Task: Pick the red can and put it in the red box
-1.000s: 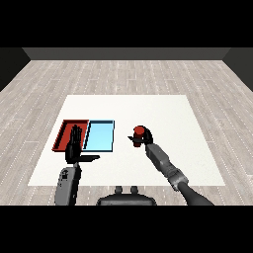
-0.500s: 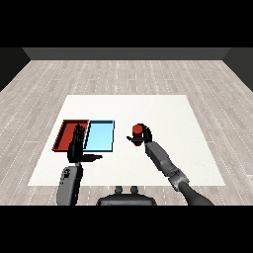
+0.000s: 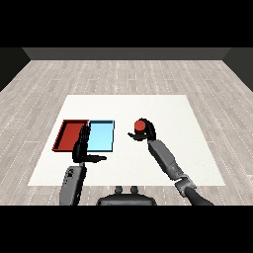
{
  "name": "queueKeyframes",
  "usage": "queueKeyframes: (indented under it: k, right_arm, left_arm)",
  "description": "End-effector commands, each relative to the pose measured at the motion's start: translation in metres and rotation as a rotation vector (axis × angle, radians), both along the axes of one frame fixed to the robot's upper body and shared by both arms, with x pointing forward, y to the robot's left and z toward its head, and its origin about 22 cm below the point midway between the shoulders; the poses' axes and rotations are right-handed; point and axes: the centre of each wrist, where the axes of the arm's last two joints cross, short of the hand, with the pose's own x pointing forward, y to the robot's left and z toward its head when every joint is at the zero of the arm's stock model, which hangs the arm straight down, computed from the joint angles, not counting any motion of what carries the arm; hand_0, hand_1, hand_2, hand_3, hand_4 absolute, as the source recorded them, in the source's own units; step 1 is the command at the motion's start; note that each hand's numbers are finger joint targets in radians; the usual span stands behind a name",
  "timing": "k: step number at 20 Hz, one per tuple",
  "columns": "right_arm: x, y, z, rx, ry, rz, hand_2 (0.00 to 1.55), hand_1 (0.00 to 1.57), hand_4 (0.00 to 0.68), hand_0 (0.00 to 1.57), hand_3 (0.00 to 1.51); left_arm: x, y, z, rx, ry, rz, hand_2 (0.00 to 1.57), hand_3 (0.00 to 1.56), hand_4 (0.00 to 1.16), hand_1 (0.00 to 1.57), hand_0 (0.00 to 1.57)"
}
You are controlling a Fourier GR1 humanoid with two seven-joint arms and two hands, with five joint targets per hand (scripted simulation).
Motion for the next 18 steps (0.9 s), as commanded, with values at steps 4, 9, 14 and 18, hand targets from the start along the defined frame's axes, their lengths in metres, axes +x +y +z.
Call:
queueKeyframes:
  k: [4, 9, 14, 18]
  right_arm:
    - [-0.020, 0.005, 0.037, 0.036, -0.081, 0.013, 1.43, 1.44, 0.651, 1.44, 1.39]
    - [-0.057, 0.040, 0.029, 0.039, -0.080, 0.012, 1.43, 1.44, 0.651, 1.44, 1.39]
    - [-0.061, 0.059, 0.057, 0.055, -0.093, 0.009, 1.43, 1.45, 0.653, 1.45, 1.38]
    - [-0.070, 0.045, 0.045, 0.082, -0.077, 0.017, 1.43, 1.46, 0.646, 1.46, 1.39]
  left_arm:
    - [-0.003, -0.046, 0.003, 0.004, 0.048, -0.047, 0.00, 0.00, 0.00, 0.00, 0.00]
    - [0.007, -0.058, 0.003, 0.016, 0.109, -0.087, 0.00, 0.00, 0.00, 0.00, 0.00]
    - [0.015, -0.067, 0.013, -0.008, 0.115, -0.094, 0.00, 0.00, 0.00, 0.00, 0.00]
    - [0.033, -0.096, 0.007, -0.008, 0.135, -0.157, 0.00, 0.00, 0.00, 0.00, 0.00]
